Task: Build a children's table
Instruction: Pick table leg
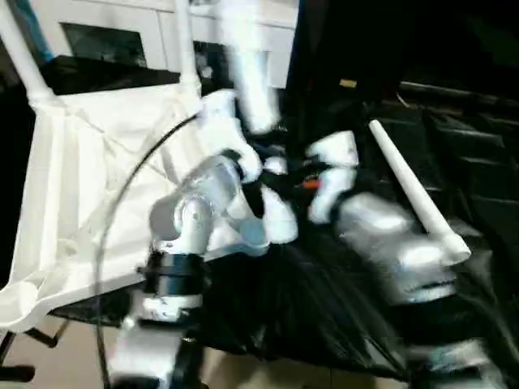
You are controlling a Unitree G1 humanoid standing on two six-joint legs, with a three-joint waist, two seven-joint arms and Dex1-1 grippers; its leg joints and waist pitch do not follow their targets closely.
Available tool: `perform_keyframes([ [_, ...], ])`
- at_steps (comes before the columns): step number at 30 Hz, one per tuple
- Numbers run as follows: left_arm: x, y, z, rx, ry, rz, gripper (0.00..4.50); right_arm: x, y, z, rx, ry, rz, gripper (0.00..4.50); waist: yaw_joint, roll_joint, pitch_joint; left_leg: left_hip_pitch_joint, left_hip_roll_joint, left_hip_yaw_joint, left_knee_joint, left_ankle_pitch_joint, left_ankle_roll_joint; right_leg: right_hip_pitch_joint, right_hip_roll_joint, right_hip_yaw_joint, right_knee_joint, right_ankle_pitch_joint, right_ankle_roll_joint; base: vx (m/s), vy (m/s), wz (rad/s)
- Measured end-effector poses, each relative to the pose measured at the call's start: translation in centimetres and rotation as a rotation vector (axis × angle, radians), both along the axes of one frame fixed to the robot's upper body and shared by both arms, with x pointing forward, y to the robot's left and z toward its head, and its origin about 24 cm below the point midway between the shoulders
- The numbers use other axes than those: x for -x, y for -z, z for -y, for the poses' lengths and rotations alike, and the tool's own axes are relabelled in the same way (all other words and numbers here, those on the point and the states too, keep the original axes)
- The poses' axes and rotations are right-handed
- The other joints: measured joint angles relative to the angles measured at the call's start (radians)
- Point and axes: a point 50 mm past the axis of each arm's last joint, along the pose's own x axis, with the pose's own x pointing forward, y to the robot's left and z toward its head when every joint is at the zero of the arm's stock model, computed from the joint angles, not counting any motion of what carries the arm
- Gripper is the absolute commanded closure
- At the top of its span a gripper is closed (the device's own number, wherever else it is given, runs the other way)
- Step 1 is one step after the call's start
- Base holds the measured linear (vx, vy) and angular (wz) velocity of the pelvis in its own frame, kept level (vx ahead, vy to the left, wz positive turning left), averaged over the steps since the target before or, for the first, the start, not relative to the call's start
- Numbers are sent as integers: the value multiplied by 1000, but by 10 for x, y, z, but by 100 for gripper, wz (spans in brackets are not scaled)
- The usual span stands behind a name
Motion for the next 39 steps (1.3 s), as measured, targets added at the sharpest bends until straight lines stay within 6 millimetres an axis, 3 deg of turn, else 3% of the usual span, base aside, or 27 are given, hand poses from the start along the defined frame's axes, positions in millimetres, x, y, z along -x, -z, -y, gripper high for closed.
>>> perform_keyframes([
  [5, 5, -4, 1, 50, 185, 18, 266, 8, 0, 20, -21, -178, -67, 146, -6, 0, 0, 0, 1, 1, 0, 0, 1, 0, 0, 0, 1, 1, -2, 0, 0, 0],
  [8, 8, -17, 0, 135, 311, 53, 266, 14, -2, 28, -34, -284, -96, 146, -5, 0, 0, 2, 1, 3, 0, 0, 4, 0, 0, 0, 1, 2, -4, 0, 0, 0],
  [15, 19, -26, 2, 257, 501, 83, 266, 23, -3, 28, -77, -436, -136, 146, -1, 0, 0, 3, 1, 6, 0, 3, 10, 0, -1, 0, 2, 5, -6, 0, 0, 0],
  [18, 23, -30, 2, 269, 548, 109, 266, 25, -4, 27, -99, -472, -137, 180, 0, 0, 0, 3, 1, 9, 0, 4, 11, 0, -2, 0, 2, 6, -6, 0, 0, 0],
  [28, 26, -30, 3, 275, 592, 115, 266, 29, -5, 27, -116, -518, -164, 250, 4, 0, 0, 2, 1, 14, 0, 5, 13, 0, -5, 0, 2, 7, -5, 0, 0, 0],
  [33, 26, -31, 4, 280, 591, 114, 266, 30, -5, 28, -120, -514, -166, 255, 8, 0, 0, 2, 1, 14, 0, 5, 13, 0, -5, 0, 2, 7, -5, 0, 0, 0],
  [36, 26, -31, 6, 274, 569, 119, 196, 30, -6, 27, -121, -499, -162, 255, 11, 0, 0, 2, 1, 14, 1, 5, 13, 0, -5, 0, 2, 7, -5, 0, 0, 0],
  [39, 24, -35, 8, 228, 472, 150, 192, 28, -4, 27, -98, -452, -159, 256, 14, 0, 0, 2, 2, 14, 1, 6, 13, 0, -5, 0, 2, 7, -5, 0, 0, 0],
])
